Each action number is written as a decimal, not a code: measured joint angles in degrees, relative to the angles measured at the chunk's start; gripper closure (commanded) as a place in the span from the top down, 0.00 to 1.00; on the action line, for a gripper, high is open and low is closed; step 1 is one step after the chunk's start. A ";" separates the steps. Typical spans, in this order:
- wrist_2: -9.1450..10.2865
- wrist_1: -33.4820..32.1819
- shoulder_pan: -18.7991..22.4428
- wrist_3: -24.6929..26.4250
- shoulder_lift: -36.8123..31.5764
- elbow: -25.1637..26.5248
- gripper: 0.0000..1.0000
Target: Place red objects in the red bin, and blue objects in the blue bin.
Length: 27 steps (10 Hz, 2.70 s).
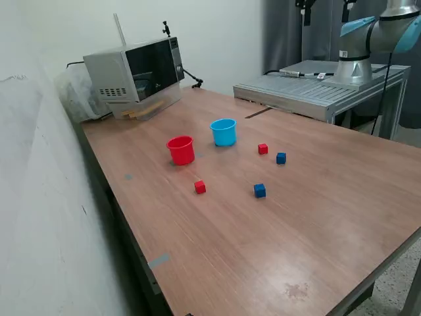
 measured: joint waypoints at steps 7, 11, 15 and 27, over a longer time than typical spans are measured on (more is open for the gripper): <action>0.23 -7.56 -6.91 -7.59 19.29 -3.76 1.00; 3.87 -11.35 -8.03 -19.25 23.23 -4.28 1.00; 5.93 -14.54 -8.11 -29.71 25.39 -1.94 1.00; 9.15 -21.14 -8.84 -34.29 33.55 0.91 1.00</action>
